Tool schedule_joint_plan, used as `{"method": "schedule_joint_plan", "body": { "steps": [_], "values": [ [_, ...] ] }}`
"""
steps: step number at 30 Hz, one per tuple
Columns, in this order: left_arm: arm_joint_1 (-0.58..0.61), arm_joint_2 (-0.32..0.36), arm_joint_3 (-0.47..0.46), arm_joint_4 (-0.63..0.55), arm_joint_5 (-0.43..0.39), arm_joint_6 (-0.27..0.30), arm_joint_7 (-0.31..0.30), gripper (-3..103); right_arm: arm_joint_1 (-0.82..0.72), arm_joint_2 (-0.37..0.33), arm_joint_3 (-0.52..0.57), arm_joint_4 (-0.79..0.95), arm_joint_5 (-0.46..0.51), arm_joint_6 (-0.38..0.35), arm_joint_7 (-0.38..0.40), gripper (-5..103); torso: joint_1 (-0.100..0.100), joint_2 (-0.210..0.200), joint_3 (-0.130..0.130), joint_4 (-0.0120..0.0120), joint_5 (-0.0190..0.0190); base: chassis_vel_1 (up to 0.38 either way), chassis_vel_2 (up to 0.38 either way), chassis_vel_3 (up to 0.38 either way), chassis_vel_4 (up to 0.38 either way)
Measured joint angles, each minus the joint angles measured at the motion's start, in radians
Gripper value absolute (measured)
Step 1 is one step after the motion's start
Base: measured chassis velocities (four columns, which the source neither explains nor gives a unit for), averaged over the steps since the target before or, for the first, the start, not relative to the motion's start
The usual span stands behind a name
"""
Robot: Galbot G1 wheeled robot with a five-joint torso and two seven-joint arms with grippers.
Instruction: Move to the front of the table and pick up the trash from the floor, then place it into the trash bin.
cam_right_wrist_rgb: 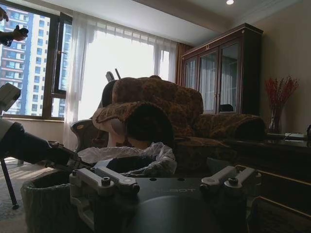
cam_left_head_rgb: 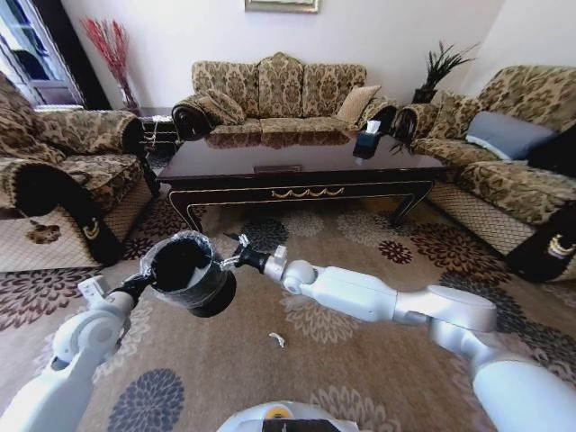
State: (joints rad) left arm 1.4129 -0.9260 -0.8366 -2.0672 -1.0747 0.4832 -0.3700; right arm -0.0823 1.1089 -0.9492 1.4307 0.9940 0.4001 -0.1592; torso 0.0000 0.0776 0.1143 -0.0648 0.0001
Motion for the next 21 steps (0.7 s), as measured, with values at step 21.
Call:
{"method": "schedule_joint_plan", "body": {
  "steps": [21],
  "values": [
    [0.018,0.067,-0.052,0.016,-0.008,-0.011,-0.004,4,-0.252,-0.057,0.256,-0.109,0.203,-0.597,0.739,100,0.000,0.000,0.000,-0.0002,0.0000,0.000,0.000,0.000,0.000]
  ]
}}
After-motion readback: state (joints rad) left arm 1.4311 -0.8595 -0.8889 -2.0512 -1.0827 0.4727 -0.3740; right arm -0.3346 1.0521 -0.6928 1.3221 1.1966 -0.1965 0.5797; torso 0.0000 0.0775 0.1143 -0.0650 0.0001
